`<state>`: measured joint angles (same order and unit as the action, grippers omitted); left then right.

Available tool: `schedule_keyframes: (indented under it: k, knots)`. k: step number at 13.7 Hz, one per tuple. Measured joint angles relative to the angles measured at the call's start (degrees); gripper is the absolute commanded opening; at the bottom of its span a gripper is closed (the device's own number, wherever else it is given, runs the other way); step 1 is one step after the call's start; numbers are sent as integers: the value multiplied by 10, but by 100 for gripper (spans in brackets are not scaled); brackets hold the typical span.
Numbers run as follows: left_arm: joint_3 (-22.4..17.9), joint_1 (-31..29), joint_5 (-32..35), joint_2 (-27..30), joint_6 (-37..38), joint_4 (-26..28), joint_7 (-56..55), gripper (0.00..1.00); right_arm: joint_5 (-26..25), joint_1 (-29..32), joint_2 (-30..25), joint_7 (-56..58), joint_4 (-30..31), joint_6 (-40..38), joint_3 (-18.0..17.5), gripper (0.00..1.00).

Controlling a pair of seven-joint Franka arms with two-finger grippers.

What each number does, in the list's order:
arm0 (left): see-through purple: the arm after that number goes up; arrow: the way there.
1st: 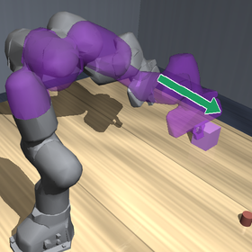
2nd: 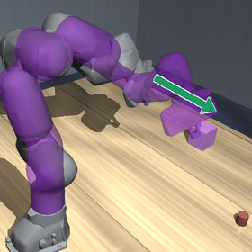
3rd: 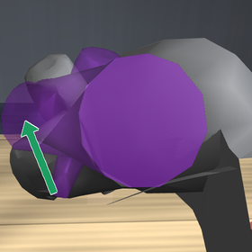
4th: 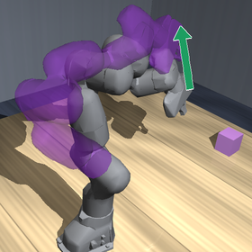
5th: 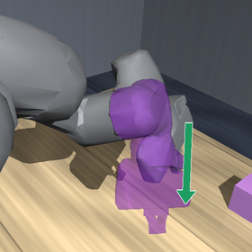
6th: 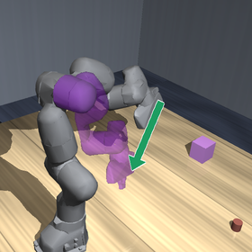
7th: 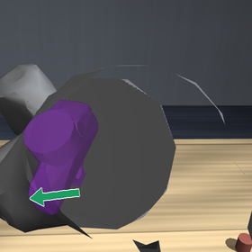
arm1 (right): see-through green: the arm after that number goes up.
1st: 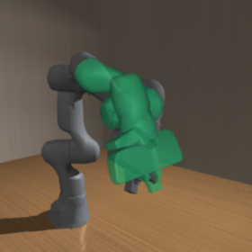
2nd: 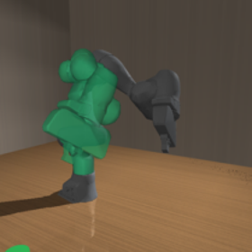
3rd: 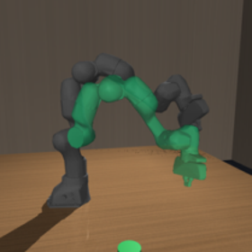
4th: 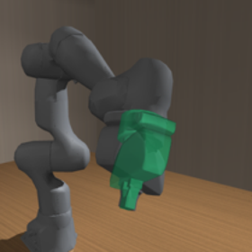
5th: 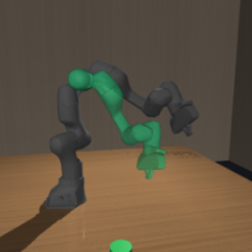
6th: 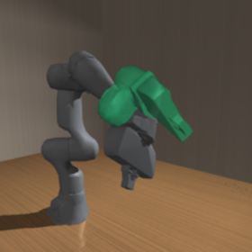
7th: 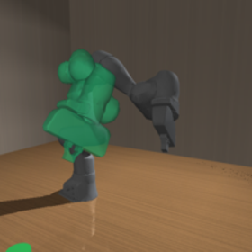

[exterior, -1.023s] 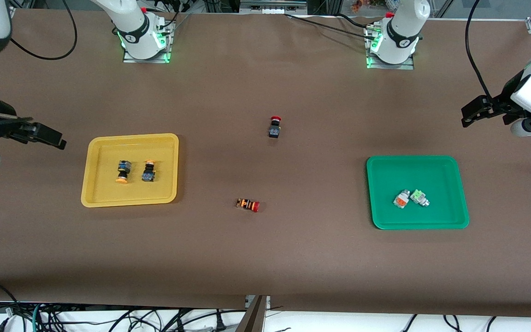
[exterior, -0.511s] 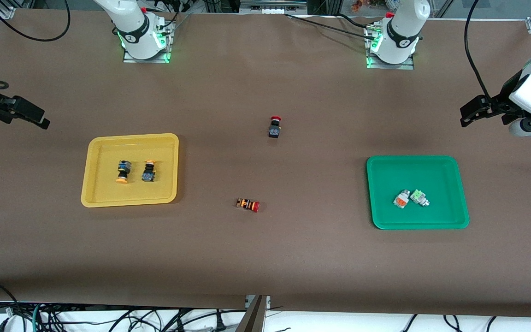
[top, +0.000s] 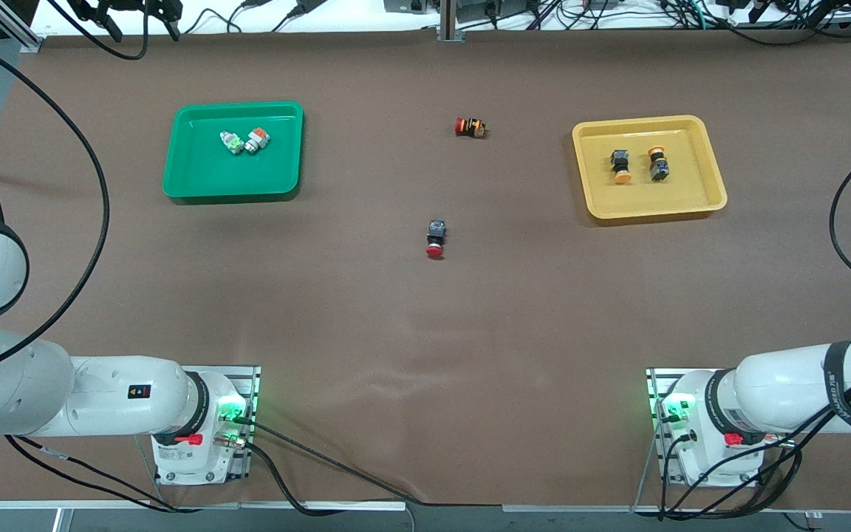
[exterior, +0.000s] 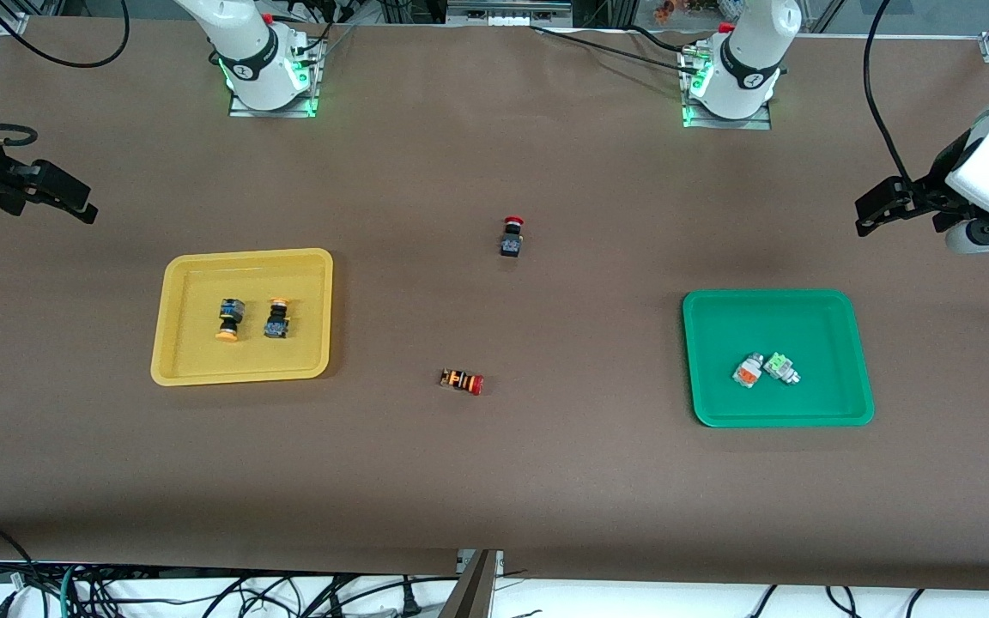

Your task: Place green and yellow buttons in trays

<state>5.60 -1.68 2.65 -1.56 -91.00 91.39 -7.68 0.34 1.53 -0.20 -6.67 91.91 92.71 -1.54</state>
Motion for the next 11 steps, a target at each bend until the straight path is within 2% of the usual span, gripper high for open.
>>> schedule_keyframes:
  k: [8,11]
  knots:
    - [1,3,0,0,0,0,0,100,-8,0,0,0,-30,-9,-2,99]
    - [1,3,0,0,0,0,0,100,-45,2,4,1,-30,-16,-2,99]
